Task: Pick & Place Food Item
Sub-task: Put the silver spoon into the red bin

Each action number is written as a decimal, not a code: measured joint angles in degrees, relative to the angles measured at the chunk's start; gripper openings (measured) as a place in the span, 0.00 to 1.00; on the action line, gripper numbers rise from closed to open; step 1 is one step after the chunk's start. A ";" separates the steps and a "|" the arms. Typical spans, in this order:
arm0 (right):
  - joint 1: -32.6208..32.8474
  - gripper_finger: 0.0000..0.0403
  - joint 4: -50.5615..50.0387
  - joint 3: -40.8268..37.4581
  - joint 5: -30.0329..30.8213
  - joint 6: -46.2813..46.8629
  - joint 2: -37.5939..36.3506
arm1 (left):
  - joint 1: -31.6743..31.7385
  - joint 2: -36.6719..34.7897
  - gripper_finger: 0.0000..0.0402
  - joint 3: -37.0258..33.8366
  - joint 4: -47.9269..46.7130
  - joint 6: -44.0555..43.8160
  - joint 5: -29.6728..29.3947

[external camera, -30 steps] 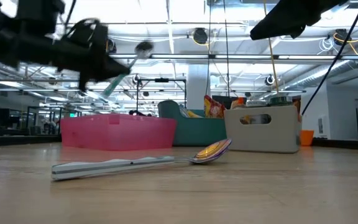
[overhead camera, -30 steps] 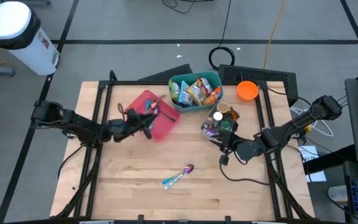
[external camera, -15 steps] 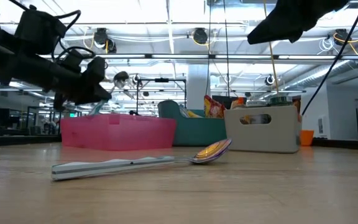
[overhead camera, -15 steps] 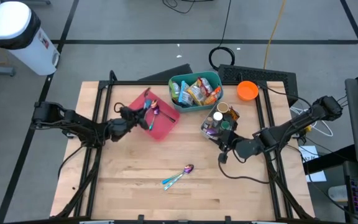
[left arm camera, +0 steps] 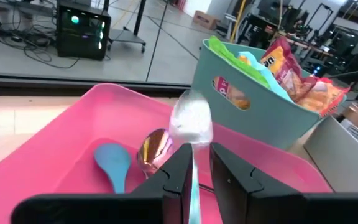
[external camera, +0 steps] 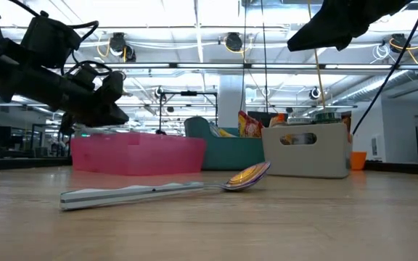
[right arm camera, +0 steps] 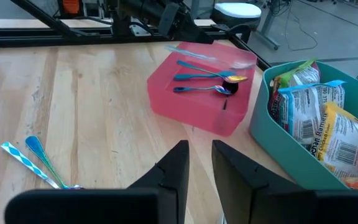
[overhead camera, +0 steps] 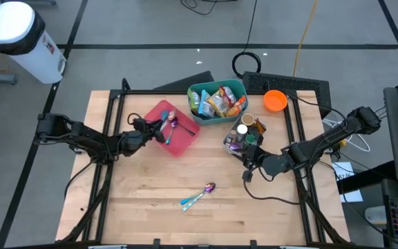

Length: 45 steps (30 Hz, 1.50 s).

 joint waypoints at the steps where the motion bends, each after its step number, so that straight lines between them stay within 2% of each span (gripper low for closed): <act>1: 0.00 0.15 0.00 0.00 0.00 0.00 0.00 | 0.00 0.00 0.15 0.00 0.00 0.00 0.00; 10: 0.01 0.15 -0.02 -0.01 0.00 0.00 0.00 | 0.00 0.00 0.15 0.00 0.02 -0.08 0.00; 15: 0.01 0.15 -0.02 -0.01 -0.01 0.00 0.00 | -0.26 0.00 0.17 0.02 0.45 3.19 1.04; 20: 0.01 0.15 -0.04 -0.02 -0.02 0.00 0.00 | -1.32 -0.02 0.27 0.04 0.98 5.82 2.63; 22: 0.01 0.15 -0.04 -0.02 -0.02 0.00 0.00 | -1.70 -0.25 0.35 0.04 0.96 7.19 5.12; 25: 0.01 0.15 -0.07 -0.02 -0.11 0.00 0.00 | -2.01 -0.26 0.45 0.09 0.86 11.44 13.81; 27: 0.01 0.15 -0.07 -0.02 -0.15 0.00 0.00 | -2.05 -0.26 0.50 0.09 0.90 11.59 17.46; 31: 0.01 0.15 -0.08 -0.02 -0.17 0.00 0.00 | -2.01 -0.26 0.53 0.09 0.79 8.61 18.03; 36: 0.01 0.15 -0.40 -0.02 -0.17 0.00 0.00 | -2.04 -2.48 0.50 1.05 -0.93 10.57 19.08; 38: 0.01 0.15 -0.50 -0.02 -0.17 0.00 0.00 | -2.27 -4.70 0.48 3.04 -4.68 12.10 20.85; 40: 0.01 0.15 -0.51 -0.02 -0.17 0.01 0.00 | -2.92 -7.23 0.46 5.81 -14.06 12.72 21.28; 45: 0.01 0.15 -0.52 -0.02 -0.18 0.00 0.00 | -4.37 -12.05 0.40 17.44 -53.67 7.05 17.15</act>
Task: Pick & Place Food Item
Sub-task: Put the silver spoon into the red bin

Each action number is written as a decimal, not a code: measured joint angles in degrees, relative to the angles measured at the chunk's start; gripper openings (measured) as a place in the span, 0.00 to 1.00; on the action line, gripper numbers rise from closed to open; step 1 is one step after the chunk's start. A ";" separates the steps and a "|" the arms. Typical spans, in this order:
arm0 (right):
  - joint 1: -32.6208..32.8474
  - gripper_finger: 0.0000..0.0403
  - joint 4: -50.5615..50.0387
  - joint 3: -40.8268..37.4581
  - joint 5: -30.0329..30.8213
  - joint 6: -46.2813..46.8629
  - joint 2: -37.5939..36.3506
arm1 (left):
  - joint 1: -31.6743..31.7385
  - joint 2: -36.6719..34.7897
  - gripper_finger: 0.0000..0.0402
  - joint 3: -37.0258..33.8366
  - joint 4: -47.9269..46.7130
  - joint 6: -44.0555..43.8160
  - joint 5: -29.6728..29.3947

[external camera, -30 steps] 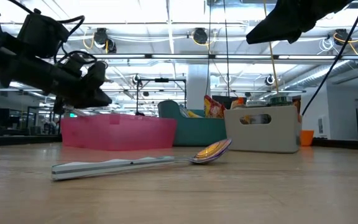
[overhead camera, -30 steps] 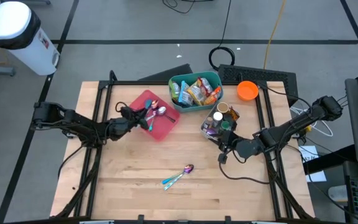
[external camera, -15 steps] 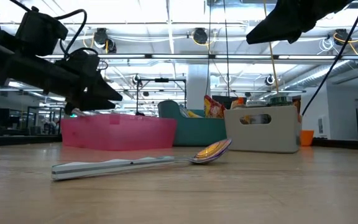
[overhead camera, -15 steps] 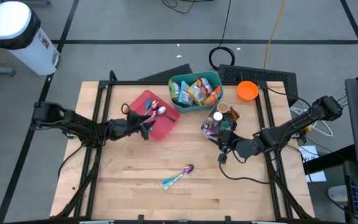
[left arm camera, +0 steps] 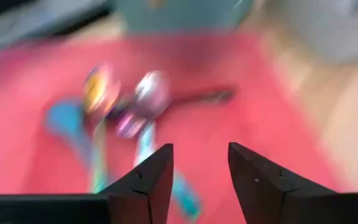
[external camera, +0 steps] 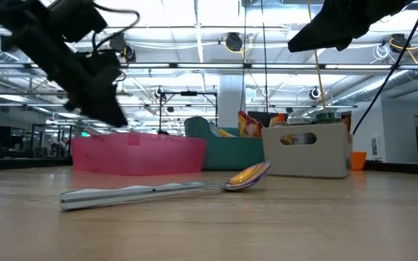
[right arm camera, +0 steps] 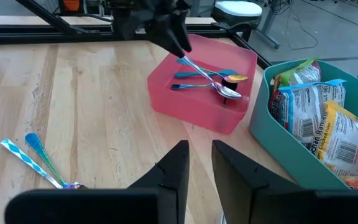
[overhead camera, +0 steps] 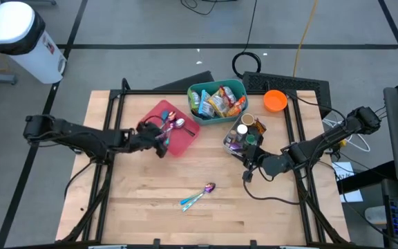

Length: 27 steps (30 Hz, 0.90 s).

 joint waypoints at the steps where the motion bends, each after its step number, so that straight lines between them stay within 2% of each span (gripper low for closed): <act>1: 0.00 0.15 0.02 0.00 -0.02 0.00 0.00 | -0.21 0.14 0.39 1.92 -6.39 -2.22 -0.73; 3: 0.00 0.15 0.01 0.00 -0.02 0.02 -0.01 | -0.65 0.34 0.37 4.36 -15.28 -6.14 -1.81; 4: 0.00 0.15 0.02 0.00 -0.02 0.12 -0.02 | -0.81 0.41 0.36 5.03 -16.67 -7.51 -2.17; 12: 0.00 0.15 0.00 0.00 -0.02 0.57 -0.02 | -1.91 0.63 0.35 4.30 -17.95 -9.19 -1.81; 20: 0.00 0.15 0.00 0.00 -0.02 0.46 -0.02 | -1.86 0.77 0.46 4.26 -17.94 -11.09 -3.13; 27: 0.00 0.15 -0.02 0.00 -0.02 0.46 -0.02 | -1.86 0.23 0.52 4.26 -17.57 -6.81 -4.69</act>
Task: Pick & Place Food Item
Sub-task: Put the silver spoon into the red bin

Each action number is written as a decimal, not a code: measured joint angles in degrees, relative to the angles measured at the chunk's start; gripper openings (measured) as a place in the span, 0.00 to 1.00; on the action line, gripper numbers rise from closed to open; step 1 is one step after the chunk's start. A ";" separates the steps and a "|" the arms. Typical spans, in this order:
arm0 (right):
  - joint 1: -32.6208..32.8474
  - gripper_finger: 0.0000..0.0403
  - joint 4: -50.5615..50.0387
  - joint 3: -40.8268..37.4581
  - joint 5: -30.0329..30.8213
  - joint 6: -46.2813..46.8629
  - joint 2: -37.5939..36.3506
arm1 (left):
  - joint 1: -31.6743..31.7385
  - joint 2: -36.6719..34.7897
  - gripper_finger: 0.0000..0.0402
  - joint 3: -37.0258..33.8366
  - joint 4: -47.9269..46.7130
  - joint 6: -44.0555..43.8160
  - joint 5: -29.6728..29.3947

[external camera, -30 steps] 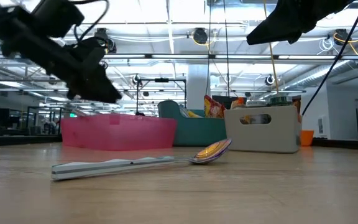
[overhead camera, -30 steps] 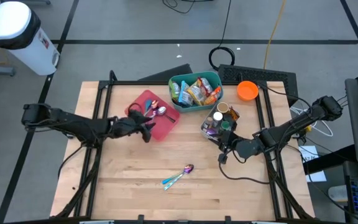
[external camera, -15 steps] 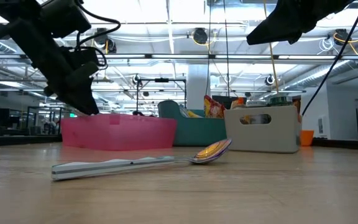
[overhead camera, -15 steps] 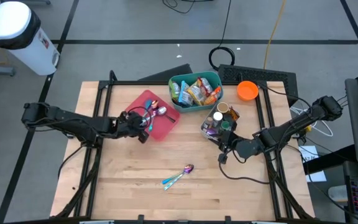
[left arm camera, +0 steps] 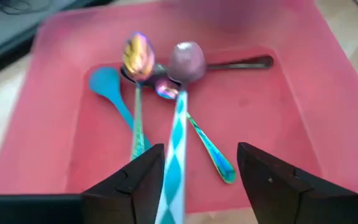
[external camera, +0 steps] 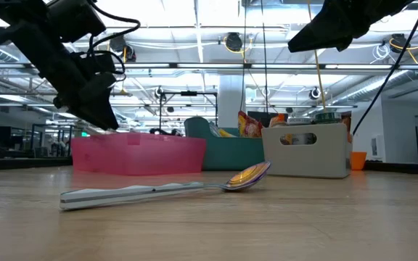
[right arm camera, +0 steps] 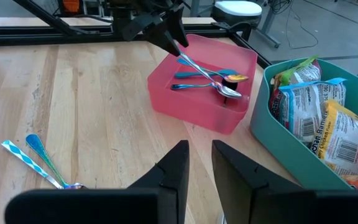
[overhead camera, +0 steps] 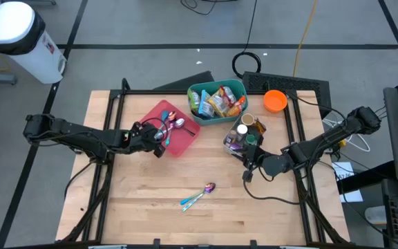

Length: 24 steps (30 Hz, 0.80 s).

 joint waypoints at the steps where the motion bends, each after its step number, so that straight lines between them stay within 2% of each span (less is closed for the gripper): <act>1: 0.00 0.15 0.02 0.00 0.00 0.00 0.01 | 0.06 -0.07 0.53 0.00 -0.01 -0.06 -0.76; 4: 0.00 0.15 0.02 0.00 0.00 -0.02 0.00 | 0.46 -0.02 0.53 -0.02 -0.54 -0.19 -1.38; 13: 0.00 0.15 0.01 0.00 0.00 0.09 0.00 | 2.39 1.53 0.53 -0.02 -7.44 -6.28 1.61; 19: 0.00 0.15 0.02 0.00 0.00 0.15 0.00 | 2.58 1.57 0.53 -0.02 -5.99 -6.05 1.65; 22: 0.00 0.15 0.02 0.00 0.00 0.15 0.00 | 2.58 1.57 0.49 -0.02 -5.96 -5.82 1.70; 24: 0.00 0.15 0.02 0.00 -0.01 0.15 0.00 | 2.58 1.57 0.43 -0.02 -5.90 -5.77 1.88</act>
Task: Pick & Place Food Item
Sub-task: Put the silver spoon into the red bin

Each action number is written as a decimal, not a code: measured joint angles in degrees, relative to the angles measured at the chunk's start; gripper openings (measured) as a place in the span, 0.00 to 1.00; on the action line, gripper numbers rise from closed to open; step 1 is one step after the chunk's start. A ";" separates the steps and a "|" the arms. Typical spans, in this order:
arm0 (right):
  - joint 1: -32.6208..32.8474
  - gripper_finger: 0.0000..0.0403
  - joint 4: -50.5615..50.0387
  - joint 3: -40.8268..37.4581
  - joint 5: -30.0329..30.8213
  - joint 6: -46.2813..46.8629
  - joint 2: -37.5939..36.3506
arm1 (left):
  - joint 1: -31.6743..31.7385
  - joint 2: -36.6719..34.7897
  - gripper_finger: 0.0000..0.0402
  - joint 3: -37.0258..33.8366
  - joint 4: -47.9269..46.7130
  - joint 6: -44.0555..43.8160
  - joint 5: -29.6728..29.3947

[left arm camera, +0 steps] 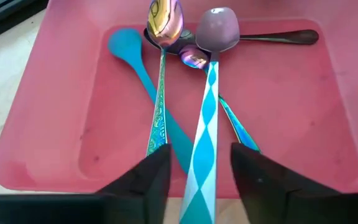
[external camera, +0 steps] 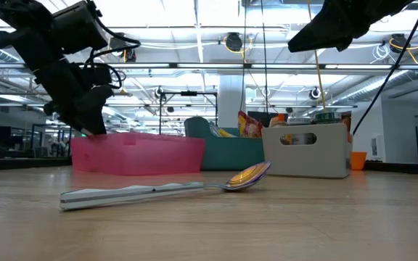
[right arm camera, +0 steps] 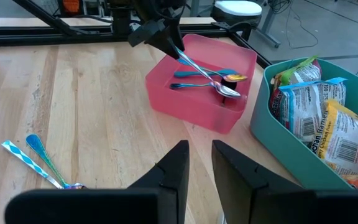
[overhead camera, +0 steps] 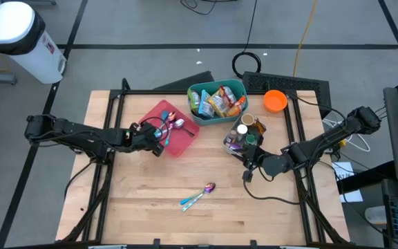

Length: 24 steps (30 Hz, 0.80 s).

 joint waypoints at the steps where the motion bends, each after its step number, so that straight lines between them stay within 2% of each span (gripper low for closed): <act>1: 0.00 0.15 0.00 0.00 0.00 0.00 0.00 | 0.00 0.00 0.39 0.00 0.00 0.04 0.02; 7: 0.00 0.15 0.00 0.00 0.01 0.00 0.00 | 0.00 0.00 0.12 -0.02 0.09 0.20 -0.19; 12: 0.00 0.15 0.00 0.00 0.01 0.00 0.00 | -0.02 0.02 0.12 -0.06 3.31 5.20 -3.47; 16: 0.00 0.15 0.02 0.00 0.01 0.00 0.00 | -1.25 0.02 0.15 0.95 7.66 13.80 -7.44; 24: 0.00 0.15 0.02 0.00 0.12 0.00 0.00 | -4.02 0.02 0.13 3.23 9.52 34.90 -9.05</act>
